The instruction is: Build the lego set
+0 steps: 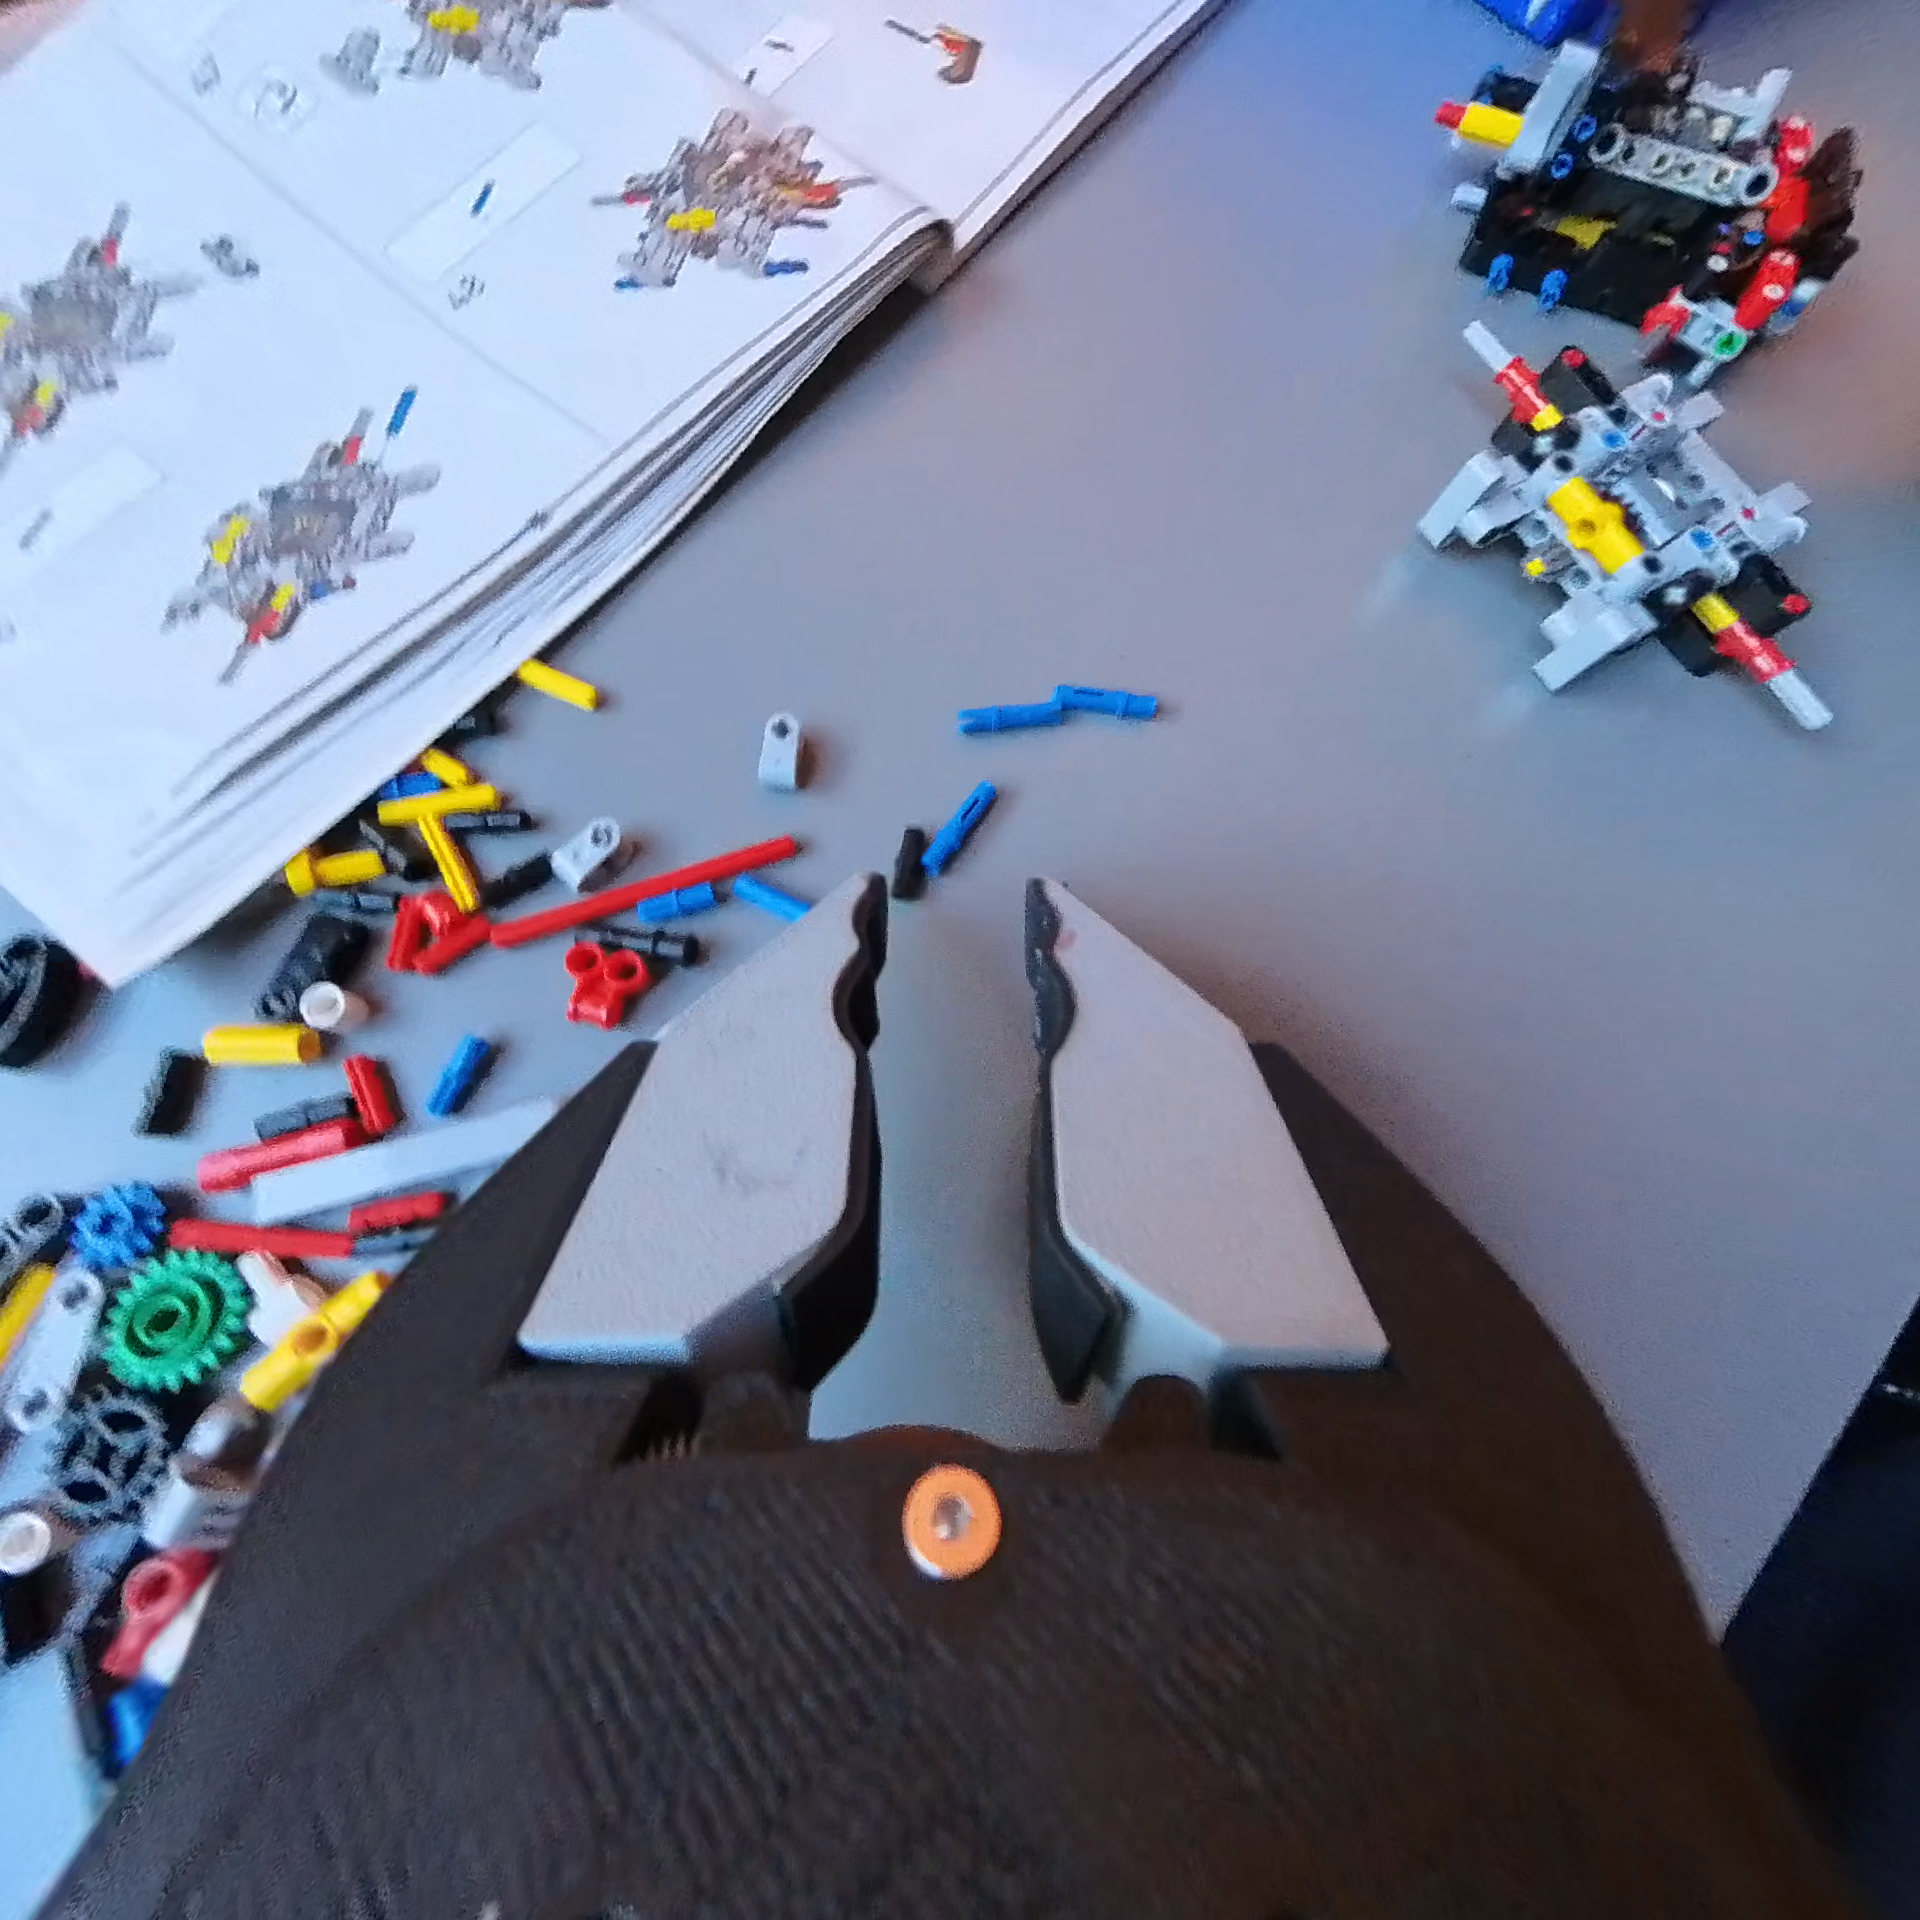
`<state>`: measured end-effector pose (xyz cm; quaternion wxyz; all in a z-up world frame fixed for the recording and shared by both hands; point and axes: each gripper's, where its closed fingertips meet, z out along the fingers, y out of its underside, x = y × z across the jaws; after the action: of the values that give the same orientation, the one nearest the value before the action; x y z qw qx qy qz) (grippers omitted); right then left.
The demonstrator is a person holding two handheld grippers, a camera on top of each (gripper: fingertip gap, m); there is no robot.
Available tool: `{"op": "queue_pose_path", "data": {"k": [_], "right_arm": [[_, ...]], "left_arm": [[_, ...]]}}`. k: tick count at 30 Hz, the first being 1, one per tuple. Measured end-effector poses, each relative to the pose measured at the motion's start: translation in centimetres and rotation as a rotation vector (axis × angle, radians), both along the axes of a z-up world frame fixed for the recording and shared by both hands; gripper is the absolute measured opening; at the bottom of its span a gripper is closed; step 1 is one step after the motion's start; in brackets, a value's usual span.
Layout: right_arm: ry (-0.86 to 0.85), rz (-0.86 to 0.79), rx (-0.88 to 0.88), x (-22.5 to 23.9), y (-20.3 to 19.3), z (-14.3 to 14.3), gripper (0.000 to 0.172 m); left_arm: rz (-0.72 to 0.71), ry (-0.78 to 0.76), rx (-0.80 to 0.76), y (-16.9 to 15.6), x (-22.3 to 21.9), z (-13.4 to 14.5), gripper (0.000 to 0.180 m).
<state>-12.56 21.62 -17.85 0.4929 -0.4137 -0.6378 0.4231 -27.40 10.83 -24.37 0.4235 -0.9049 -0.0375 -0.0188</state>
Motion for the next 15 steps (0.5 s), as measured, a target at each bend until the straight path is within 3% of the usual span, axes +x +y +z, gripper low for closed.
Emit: {"op": "queue_pose_path", "data": {"k": [4, 7, 11, 15], "right_arm": [[0.0, 0.012, -0.005, 0.0, -0.2, 0.0, 0.0], [-0.001, 0.017, -0.004, 0.0, -0.3, 0.0, 0.0], [0.002, 0.023, -0.014, 0.1, -0.3, 0.1, 0.0], [0.006, 0.032, -0.028, 0.1, -0.4, 0.2, 0.0]], "left_arm": [[-0.196, 0.067, -0.032, 2.2, 1.5, 1.3, 0.025], [-0.397, 0.182, -0.147, 3.5, 2.2, 0.3, 0.028], [-0.525, 0.332, -0.251, 5.1, 1.3, -1.2, 0.029], [-0.661, 0.335, -0.272, 5.3, 2.6, -1.2, 0.028]]}}
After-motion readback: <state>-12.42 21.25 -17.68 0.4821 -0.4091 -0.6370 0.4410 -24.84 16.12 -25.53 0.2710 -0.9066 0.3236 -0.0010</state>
